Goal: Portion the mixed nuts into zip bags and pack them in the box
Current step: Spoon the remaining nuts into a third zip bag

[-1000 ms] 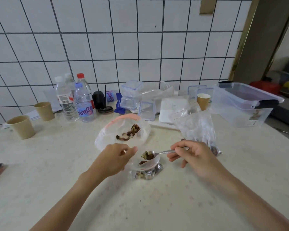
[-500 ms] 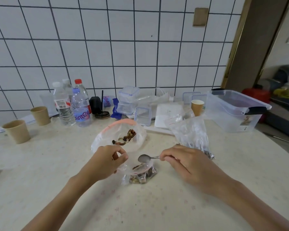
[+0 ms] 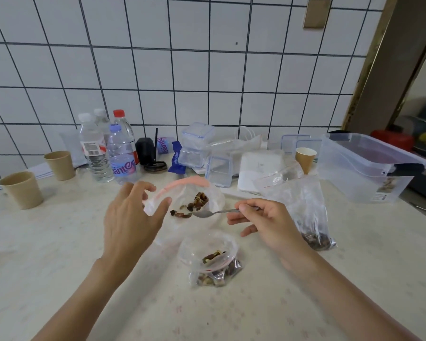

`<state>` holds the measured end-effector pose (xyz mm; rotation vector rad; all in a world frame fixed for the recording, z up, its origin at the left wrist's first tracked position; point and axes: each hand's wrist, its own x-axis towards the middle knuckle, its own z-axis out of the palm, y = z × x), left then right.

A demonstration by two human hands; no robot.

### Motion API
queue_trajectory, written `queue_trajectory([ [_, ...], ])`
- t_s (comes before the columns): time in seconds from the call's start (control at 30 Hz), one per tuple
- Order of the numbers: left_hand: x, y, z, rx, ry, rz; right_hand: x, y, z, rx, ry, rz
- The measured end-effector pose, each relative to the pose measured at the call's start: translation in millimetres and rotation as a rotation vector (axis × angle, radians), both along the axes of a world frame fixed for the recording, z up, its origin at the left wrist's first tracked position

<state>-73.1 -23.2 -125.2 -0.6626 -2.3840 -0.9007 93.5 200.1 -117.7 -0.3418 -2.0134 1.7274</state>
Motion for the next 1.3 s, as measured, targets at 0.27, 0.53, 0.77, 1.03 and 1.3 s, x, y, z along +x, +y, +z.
queue_trajectory([
  [0.27, -32.8, 18.5, -18.4, -0.225, -0.493, 0.041, -58.1, -6.0, -20.4, -0.139, -0.234, 0.097],
  [0.53, -28.7, 21.7, -18.4, -0.118, -0.437, -0.088, -83.3, -13.1, -31.9, -0.255, -0.267, 0.025],
  [0.77, -21.1, 25.0, -4.8, 0.125, -0.586, -0.142, -85.6, -14.2, -32.2, -0.356, -0.217, -0.123],
  [1.03, -26.7, 23.6, -3.1, 0.196, -0.687, -0.153, -89.6, -12.8, -31.2, -0.099, -0.173, -0.215],
  [1.3, -26.3, 22.7, -6.4, 0.166, -0.672, -0.179, -95.5, -10.6, -36.5, -0.064, -0.196, -0.215],
])
